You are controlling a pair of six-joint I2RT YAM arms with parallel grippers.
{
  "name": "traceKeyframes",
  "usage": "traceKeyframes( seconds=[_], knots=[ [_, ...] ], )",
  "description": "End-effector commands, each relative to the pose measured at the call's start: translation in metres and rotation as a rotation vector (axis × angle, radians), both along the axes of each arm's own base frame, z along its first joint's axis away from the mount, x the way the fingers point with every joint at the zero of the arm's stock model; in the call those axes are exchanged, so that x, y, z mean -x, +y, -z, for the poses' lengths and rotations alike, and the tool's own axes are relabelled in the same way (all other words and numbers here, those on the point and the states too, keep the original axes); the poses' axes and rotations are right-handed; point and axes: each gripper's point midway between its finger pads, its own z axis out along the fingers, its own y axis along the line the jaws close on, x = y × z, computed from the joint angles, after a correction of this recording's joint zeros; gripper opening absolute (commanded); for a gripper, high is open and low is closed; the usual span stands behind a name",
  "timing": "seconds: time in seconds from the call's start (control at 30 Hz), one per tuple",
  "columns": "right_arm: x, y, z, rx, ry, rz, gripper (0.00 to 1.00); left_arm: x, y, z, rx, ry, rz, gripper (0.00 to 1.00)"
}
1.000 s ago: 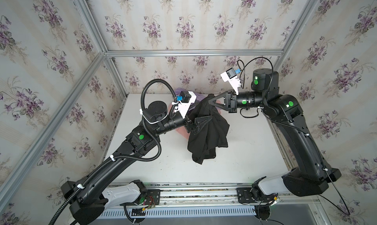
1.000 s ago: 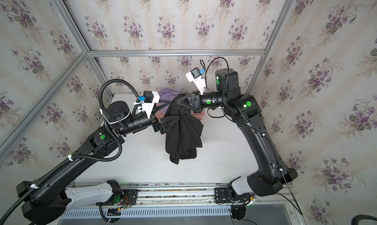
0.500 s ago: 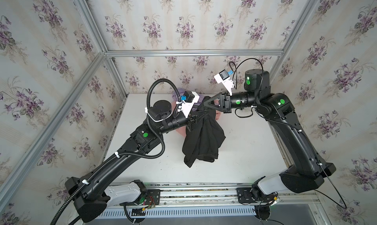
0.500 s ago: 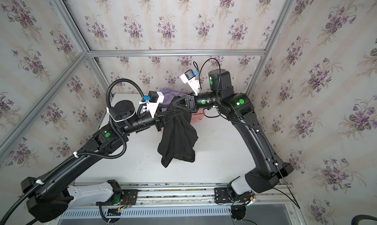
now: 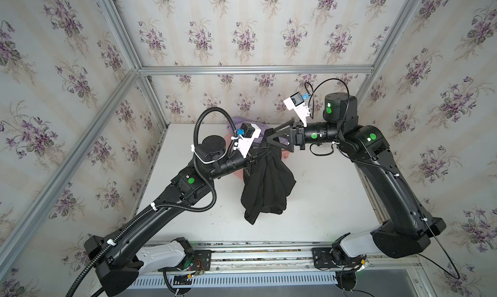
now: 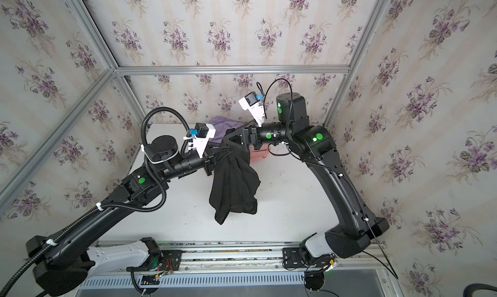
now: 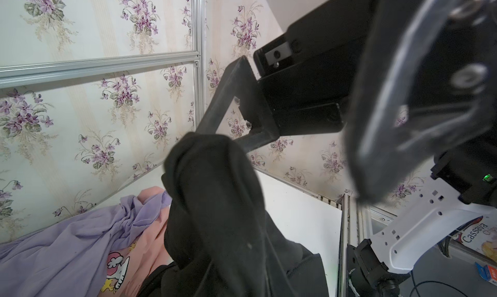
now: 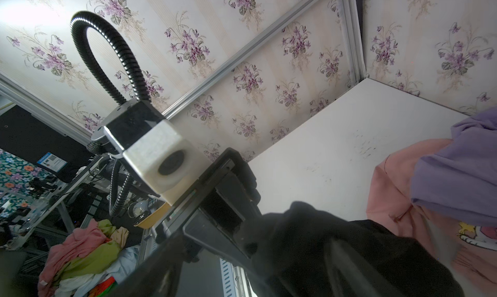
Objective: Pick out a specific cloth from the pile
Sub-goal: 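Close the left gripper on the black cloth beside the right gripper, then open the right gripper and pull it back while the left gripper holds the cloth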
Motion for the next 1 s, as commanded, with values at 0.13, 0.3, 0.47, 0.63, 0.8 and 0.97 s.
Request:
traceKeyframes(
  seconds=[0.13,0.3,0.47,0.63,0.8,0.97],
  knots=[
    [0.010,-0.022,-0.014,0.032,-0.200,0.080,1.00,0.001,0.012,-0.009,0.030,-0.038,-0.045,0.17],
    [0.013,-0.049,-0.008,0.076,-0.306,0.219,1.00,0.005,0.024,-0.009,0.033,-0.056,-0.082,0.18],
    [0.004,-0.075,0.005,0.125,-0.358,0.382,1.00,0.009,0.037,-0.007,0.027,-0.072,-0.122,0.18],
    [-0.003,-0.089,0.021,0.127,-0.409,0.481,1.00,0.017,0.052,-0.007,0.012,-0.065,-0.146,0.18],
    [-0.006,-0.095,0.035,0.088,-0.453,0.533,1.00,0.027,0.072,0.000,0.003,-0.048,-0.188,0.19],
    [-0.019,-0.098,0.056,0.112,-0.416,0.581,1.00,0.036,0.085,0.011,-0.001,-0.022,-0.210,0.20]
  ],
)
